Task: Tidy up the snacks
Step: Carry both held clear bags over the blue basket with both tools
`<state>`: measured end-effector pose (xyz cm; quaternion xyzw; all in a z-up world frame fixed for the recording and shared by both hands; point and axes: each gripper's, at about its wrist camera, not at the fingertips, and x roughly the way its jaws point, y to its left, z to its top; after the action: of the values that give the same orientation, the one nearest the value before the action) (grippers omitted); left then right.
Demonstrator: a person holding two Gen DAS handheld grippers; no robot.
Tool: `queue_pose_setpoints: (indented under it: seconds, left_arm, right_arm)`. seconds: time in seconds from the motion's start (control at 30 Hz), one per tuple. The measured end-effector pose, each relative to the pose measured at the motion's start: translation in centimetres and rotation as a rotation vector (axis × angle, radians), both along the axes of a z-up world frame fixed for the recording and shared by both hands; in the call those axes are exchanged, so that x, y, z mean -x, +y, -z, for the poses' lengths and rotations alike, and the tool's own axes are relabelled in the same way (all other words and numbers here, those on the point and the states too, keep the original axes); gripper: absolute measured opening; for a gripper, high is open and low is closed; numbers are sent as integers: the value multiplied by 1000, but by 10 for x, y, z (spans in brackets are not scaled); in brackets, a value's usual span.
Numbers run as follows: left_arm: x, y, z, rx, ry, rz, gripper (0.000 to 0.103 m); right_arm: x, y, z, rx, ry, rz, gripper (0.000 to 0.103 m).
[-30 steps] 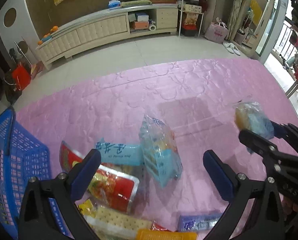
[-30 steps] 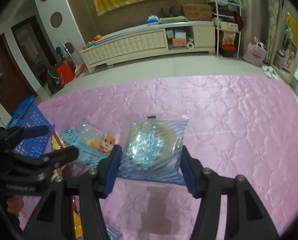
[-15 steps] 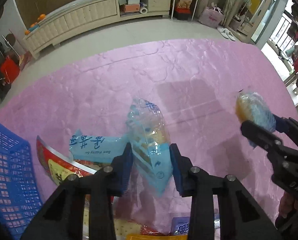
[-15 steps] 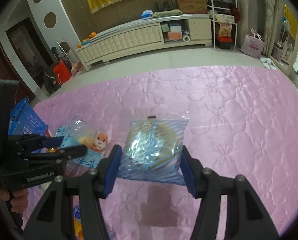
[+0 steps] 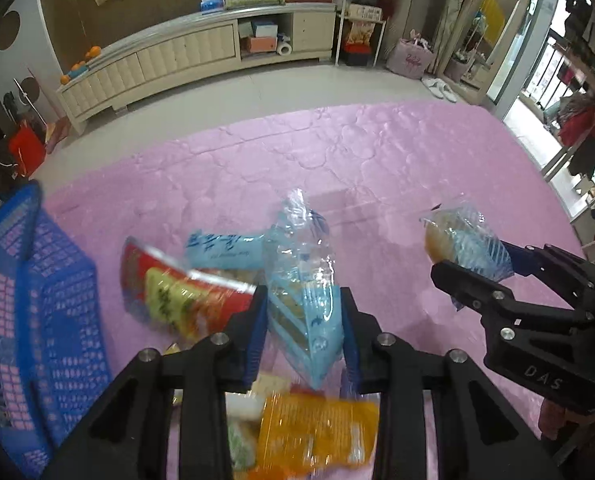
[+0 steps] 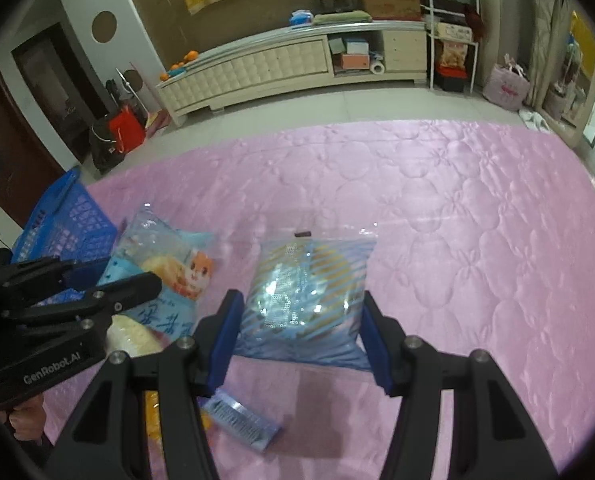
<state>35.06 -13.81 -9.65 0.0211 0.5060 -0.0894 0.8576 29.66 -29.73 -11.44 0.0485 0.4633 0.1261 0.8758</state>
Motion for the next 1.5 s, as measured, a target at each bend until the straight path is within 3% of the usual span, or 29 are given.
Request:
queue_pose_setpoints:
  seconds: [0.37,0.7,1.07,1.33,1.5]
  left_arm:
    - [65,54,-58,86,-114,-2,30]
    - [117,122,-101,65,-207,-27,30]
    - [158,203,-121,57,-245,-109,30]
    - [168,249,-110,29,-248,-155,30]
    - [157,268,-98,62,-225,-185,30]
  right_arm:
    - [47,51,-76,64,-96,-47,62]
    - [76,108,-112,51,-138,-94,62]
    - [82,191,-116,29,-121,-200,62]
    - [78,245,-100,57,-90,-274,62]
    - [66,261,-80,21,-13,-287,62]
